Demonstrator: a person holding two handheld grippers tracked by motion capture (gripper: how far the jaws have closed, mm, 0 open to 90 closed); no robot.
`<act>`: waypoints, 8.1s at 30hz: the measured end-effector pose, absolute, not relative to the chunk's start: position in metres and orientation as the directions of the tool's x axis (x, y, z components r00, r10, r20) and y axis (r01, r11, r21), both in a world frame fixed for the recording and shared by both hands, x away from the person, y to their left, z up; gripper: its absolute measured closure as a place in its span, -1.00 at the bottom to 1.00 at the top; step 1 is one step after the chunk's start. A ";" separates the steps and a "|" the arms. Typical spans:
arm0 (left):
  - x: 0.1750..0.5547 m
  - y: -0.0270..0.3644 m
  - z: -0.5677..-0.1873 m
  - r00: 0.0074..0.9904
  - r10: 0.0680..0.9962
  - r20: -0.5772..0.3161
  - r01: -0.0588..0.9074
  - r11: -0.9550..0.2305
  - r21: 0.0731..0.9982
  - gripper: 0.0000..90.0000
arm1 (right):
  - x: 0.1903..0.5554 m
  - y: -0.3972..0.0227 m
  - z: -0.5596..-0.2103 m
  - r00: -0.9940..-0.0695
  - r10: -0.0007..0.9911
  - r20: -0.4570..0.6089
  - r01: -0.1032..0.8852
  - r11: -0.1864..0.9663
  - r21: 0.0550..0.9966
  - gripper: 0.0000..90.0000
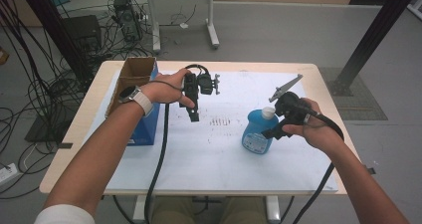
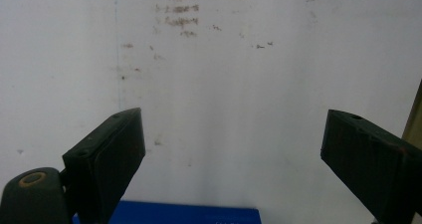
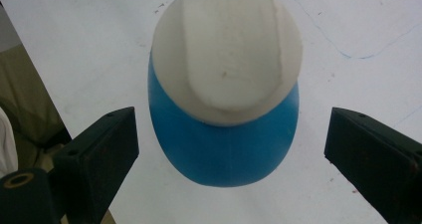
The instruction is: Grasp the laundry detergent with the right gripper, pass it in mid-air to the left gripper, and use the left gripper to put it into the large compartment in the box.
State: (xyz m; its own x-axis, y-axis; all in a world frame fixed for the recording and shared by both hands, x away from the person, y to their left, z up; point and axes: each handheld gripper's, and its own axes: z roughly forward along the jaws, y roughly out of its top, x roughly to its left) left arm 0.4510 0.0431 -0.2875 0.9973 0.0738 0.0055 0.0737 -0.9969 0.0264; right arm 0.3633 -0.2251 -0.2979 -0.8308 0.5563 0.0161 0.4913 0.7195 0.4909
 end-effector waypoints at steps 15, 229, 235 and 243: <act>0.451 0.044 -0.289 0.997 0.074 0.004 0.074 -0.997 0.028 -0.76 | 0.363 -0.225 -0.301 -0.830 0.558 0.020 0.491 0.713 0.501 -0.85; 0.453 0.042 -0.305 0.996 0.083 -0.018 0.083 -0.996 0.030 -0.76 | 0.345 -0.239 -0.373 -0.813 0.582 0.016 0.372 0.498 0.784 -0.57; 0.453 0.042 -0.305 0.996 0.083 -0.018 0.084 -0.996 0.030 -0.76 | 0.345 -0.238 -0.374 -0.813 0.582 0.012 0.366 0.495 0.788 -0.56; 0.453 0.043 -0.305 0.996 0.088 -0.017 0.088 -0.996 0.030 -0.76 | 0.345 -0.238 -0.376 -0.814 0.581 0.011 0.361 0.491 0.793 -0.55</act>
